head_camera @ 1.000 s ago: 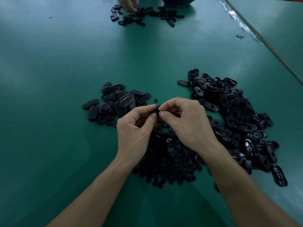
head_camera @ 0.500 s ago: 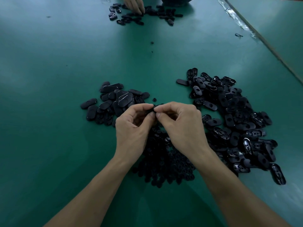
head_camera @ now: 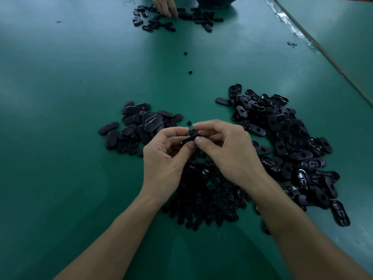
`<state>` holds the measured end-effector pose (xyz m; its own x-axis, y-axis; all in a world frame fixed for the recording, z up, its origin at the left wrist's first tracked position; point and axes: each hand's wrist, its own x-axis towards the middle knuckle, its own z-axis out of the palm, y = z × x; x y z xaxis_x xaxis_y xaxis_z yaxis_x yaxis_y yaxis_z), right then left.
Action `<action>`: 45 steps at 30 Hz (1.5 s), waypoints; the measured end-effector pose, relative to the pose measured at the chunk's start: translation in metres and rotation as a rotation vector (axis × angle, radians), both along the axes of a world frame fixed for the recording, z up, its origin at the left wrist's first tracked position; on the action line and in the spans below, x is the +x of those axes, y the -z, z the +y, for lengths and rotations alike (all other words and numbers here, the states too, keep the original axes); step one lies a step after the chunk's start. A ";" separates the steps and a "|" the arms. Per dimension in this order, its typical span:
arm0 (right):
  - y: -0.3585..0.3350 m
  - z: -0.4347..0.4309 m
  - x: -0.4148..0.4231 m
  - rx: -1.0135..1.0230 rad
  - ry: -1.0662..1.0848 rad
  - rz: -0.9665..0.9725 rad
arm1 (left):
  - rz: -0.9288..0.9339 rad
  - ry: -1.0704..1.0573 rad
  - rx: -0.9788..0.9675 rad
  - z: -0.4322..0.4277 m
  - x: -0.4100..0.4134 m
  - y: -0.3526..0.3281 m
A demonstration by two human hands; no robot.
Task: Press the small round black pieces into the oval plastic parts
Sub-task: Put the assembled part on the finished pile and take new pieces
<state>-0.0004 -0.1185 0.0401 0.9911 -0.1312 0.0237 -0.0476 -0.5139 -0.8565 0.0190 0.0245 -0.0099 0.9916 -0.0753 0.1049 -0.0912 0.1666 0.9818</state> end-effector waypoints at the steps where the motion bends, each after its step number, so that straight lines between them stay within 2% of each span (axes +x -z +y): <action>1: 0.000 -0.002 0.001 0.032 -0.018 0.012 | -0.005 0.012 0.001 0.000 0.000 0.000; 14: 0.000 -0.018 0.008 0.062 -0.088 0.007 | 0.041 0.019 -0.086 0.002 0.002 0.002; 20: 0.003 -0.019 0.008 0.039 -0.108 0.010 | 0.037 0.041 -0.031 0.000 0.001 0.002; 27: 0.005 -0.014 0.007 0.020 -0.067 -0.030 | 0.034 0.041 -0.062 0.000 0.002 0.003; 34: 0.001 -0.016 0.009 0.021 -0.069 -0.011 | 0.028 0.027 -0.086 0.002 0.002 0.003; 45: 0.002 -0.020 0.013 0.053 -0.105 0.038 | -0.026 -0.030 -0.024 0.002 0.003 0.008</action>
<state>0.0123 -0.1387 0.0383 0.9995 -0.0267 -0.0182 -0.0286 -0.4714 -0.8814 0.0218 0.0260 -0.0175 0.9903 -0.0432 0.1318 -0.1216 0.1869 0.9748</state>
